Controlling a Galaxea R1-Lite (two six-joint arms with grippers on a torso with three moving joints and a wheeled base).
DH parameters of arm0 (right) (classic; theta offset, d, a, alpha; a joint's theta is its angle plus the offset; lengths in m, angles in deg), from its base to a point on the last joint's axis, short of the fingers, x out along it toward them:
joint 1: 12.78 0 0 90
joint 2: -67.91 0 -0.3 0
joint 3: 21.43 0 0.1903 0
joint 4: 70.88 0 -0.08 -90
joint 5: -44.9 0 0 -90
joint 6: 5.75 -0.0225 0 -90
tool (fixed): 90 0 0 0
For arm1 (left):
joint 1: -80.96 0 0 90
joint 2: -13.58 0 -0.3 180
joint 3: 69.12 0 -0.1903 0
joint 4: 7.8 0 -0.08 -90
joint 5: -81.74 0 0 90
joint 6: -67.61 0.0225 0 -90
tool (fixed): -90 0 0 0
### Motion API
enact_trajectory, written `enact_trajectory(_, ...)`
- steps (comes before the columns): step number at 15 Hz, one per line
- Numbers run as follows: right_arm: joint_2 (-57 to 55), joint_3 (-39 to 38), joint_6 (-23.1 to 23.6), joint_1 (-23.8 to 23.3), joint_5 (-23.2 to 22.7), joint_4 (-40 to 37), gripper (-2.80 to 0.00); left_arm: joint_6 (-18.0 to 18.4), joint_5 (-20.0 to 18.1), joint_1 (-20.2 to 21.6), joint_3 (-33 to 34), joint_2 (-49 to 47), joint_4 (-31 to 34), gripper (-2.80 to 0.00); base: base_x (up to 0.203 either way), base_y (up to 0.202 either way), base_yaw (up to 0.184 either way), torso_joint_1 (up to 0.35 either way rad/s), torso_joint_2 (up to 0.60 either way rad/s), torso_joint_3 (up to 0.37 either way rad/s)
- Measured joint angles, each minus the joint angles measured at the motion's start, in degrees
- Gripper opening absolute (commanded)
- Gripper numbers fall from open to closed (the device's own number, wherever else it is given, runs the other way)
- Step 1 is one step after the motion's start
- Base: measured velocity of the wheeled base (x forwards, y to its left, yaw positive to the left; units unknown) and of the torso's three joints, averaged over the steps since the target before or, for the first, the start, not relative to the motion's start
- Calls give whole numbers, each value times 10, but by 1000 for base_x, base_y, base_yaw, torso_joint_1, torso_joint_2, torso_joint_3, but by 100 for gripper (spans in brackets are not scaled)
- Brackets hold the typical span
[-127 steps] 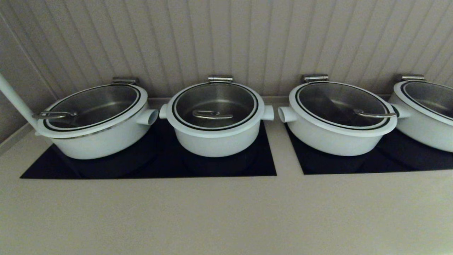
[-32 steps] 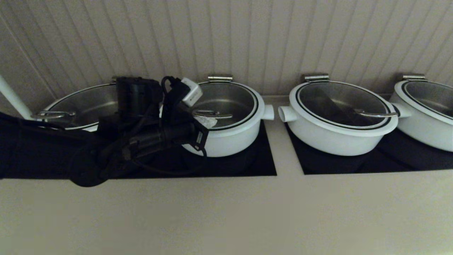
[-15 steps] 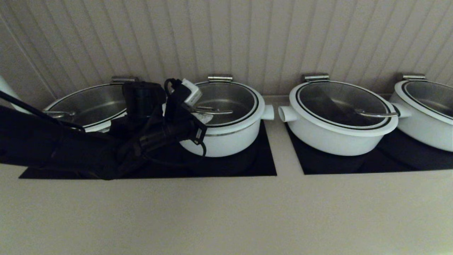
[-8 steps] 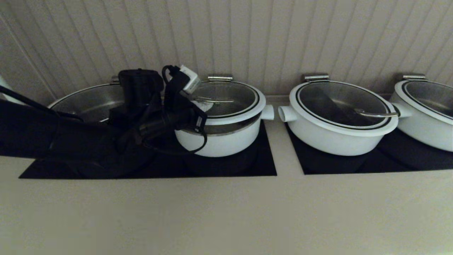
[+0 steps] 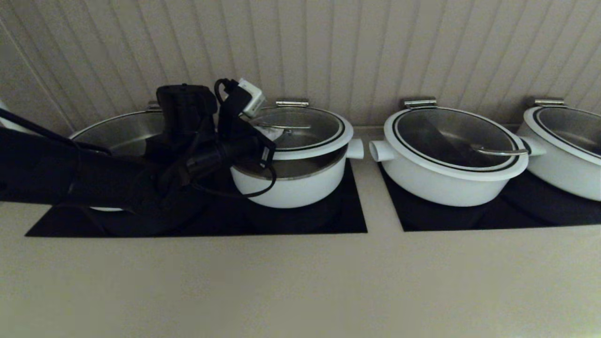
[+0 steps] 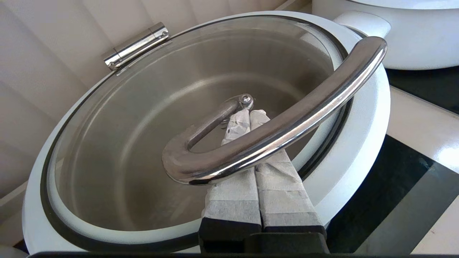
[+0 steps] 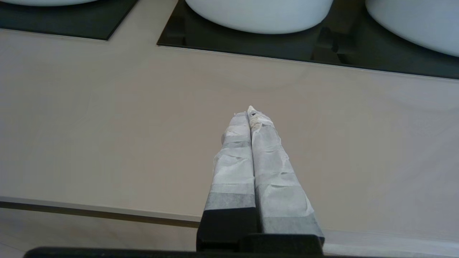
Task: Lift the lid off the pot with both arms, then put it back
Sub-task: Open the food pot lid a small opening with the left arm, then hold the pot lid with the right arm
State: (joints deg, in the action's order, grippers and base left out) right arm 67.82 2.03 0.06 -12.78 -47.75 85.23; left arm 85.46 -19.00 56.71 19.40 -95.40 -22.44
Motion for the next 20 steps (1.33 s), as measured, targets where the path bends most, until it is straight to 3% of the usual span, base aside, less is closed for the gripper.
enact_trajectory(5,-15,33,-5,0,-25,1,-280,0,0,0,1,-1,-1,-280,0,0,0,0,0,0)
enact_trajectory(8,-103,82,-19,9,-37,48,-280,-1,0,0,1,-2,-3,-280,0,0,0,0,0,0)
enact_trajectory(12,-307,133,-1,24,-58,185,-280,-5,0,1,2,-5,-4,-280,0,0,0,0,0,0)
enact_trajectory(17,-586,173,76,35,-172,406,-280,-5,0,1,0,-11,-6,-280,0,0,0,0,0,0)
enact_trajectory(20,-723,198,102,72,-214,535,-280,-6,0,1,0,-16,-7,-280,0,0,0,0,0,0)
